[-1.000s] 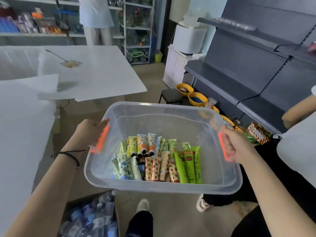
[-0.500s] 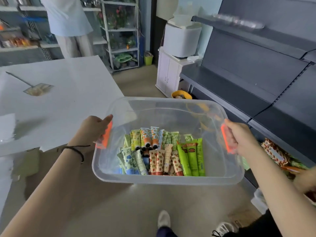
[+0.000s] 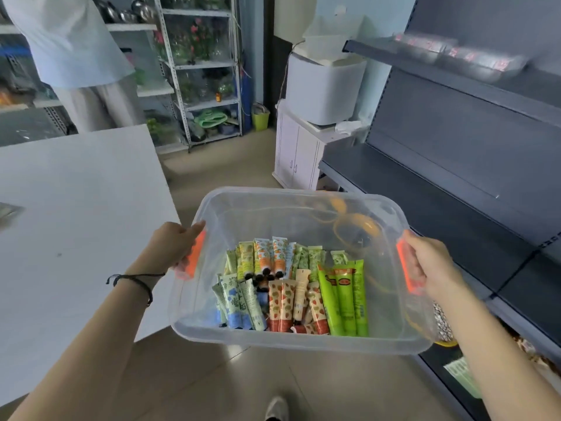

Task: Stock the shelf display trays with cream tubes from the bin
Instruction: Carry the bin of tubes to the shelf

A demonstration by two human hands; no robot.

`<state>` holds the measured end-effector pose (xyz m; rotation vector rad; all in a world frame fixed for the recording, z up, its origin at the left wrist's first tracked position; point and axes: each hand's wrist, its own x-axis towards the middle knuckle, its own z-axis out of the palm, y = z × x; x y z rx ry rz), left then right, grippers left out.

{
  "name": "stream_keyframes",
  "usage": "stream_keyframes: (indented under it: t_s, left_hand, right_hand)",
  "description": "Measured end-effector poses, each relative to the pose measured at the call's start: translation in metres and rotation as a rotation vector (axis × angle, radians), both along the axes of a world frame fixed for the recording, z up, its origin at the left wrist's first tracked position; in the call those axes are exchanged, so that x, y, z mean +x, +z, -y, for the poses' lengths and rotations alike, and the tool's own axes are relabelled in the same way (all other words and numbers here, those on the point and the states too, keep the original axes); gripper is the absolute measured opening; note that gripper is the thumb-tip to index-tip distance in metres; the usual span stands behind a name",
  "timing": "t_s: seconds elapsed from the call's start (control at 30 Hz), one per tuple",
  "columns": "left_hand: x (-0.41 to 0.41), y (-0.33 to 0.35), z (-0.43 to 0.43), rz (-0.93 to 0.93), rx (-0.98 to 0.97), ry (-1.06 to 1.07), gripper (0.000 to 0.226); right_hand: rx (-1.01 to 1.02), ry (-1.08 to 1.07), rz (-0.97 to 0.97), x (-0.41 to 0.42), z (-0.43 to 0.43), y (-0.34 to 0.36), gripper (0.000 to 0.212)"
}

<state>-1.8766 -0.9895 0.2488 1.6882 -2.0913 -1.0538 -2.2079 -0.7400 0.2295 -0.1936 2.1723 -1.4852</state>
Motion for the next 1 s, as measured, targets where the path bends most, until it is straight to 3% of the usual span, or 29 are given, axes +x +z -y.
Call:
stream_keyframes:
  t_s: [0.5, 0.7, 1.0]
  left_hand:
    - [-0.193, -0.044, 0.231, 0.016, 0.111, -0.018, 0.059]
    - [-0.263, -0.070, 0.330, 0.049, 0.171, -0.052, 0.058]
    - [-0.343, -0.134, 0.418, 0.063, 0.344, 0.004, 0.046]
  right_hand:
    - [0.082, -0.013, -0.006, -0.188, 0.217, -0.035, 0.048]
    - [0.194, -0.031, -0.021, -0.251, 0.313, -0.061, 0.036]
    - [0.325, 0.049, 0.004, -0.329, 0.405, -0.118, 0.033]
